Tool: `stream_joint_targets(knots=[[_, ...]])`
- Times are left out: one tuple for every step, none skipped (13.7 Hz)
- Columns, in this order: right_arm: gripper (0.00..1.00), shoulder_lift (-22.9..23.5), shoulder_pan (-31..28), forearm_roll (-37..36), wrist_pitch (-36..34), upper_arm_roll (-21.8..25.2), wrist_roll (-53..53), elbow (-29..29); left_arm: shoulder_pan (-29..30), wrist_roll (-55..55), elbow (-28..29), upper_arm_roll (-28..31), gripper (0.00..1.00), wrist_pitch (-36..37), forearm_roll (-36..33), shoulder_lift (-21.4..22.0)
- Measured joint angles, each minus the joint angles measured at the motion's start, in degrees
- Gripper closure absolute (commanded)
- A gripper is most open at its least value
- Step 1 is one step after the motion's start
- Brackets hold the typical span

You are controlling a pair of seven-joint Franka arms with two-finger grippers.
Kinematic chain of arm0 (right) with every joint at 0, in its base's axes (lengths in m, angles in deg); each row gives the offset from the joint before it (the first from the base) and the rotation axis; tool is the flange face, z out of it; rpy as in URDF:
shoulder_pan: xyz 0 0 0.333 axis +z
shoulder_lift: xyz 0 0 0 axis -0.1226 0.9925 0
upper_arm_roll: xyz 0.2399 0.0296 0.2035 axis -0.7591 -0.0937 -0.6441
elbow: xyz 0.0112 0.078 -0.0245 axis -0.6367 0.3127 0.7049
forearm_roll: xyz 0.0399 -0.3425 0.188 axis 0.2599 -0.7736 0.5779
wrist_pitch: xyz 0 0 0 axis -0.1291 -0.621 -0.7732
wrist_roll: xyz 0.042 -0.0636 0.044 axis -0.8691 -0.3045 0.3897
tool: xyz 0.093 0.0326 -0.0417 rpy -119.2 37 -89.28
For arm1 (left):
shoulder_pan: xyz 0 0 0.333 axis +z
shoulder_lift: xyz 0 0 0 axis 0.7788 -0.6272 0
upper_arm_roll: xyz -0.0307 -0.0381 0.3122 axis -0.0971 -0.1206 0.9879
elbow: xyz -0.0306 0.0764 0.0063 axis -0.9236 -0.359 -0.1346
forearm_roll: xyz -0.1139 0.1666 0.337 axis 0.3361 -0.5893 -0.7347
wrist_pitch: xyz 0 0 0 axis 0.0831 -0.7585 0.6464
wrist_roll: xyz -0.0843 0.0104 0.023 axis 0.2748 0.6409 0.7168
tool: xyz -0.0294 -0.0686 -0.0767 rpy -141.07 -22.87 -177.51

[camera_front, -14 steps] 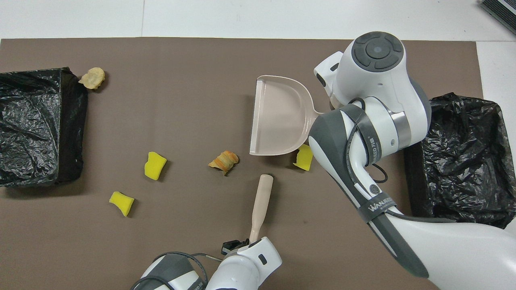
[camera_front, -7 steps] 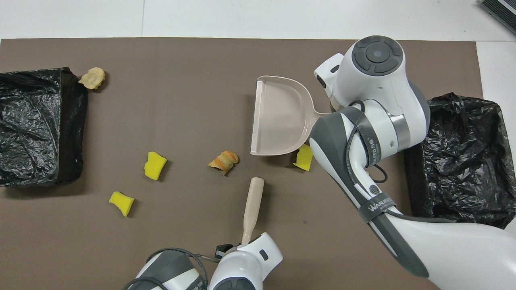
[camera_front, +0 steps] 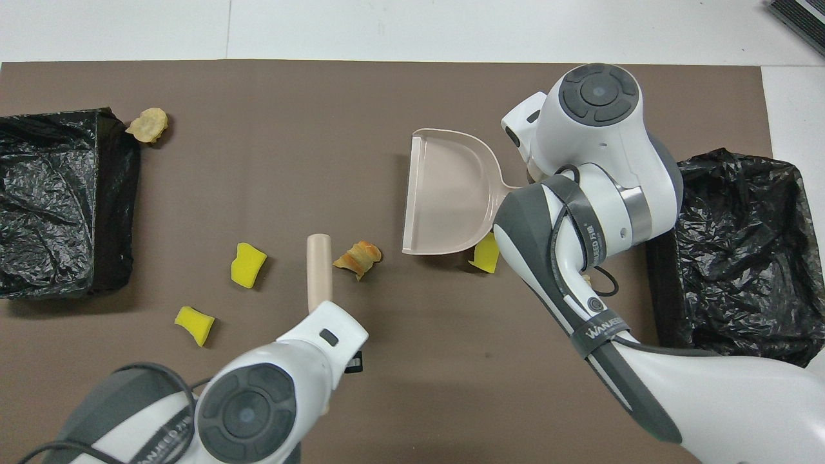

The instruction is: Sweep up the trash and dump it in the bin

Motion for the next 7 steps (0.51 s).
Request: stream_joint_targets(knots=[[1.0, 0.0, 0.02, 0.0, 0.2, -0.04, 0.12, 0.61, 3.06, -0.1, 0.01, 0.02, 1.0, -0.01, -0.32, -0.26], [1.0, 0.0, 0.05, 0.0, 0.62, -0.06, 0.16, 0.98, 6.39, -0.87, 0.01, 0.0, 1.0, -0.12, -1.68, -0.71], [1.0, -0.01, 0.1, 0.0, 1.11, -0.07, 0.16, 1.16, 9.52, -2.87, -0.01, 0.02, 1.0, -0.3, -3.47, -1.22], [1.0, -0.01, 0.14, -0.07, 1.39, -0.07, 0.16, 1.23, 12.99, -6.23, -0.14, 0.03, 1.0, -0.54, -4.66, -1.88], [1.0, -0.01, 0.13, -0.26, 1.54, -0.05, 0.16, 1.24, 16.31, -9.79, -0.65, 0.05, 1.0, -0.74, -5.24, -2.68], [1.0, -0.01, 0.12, -0.57, 1.75, -0.03, 0.16, 1.26, 19.73, -13.43, -1.6, 0.09, 1.0, -0.93, -6.12, -3.77], [1.0, -0.01, 0.12, -0.77, 1.82, -0.03, 0.17, 1.29, 22.67, -16.13, -2.86, 0.14, 1.0, -0.98, -7.91, -5.14]])
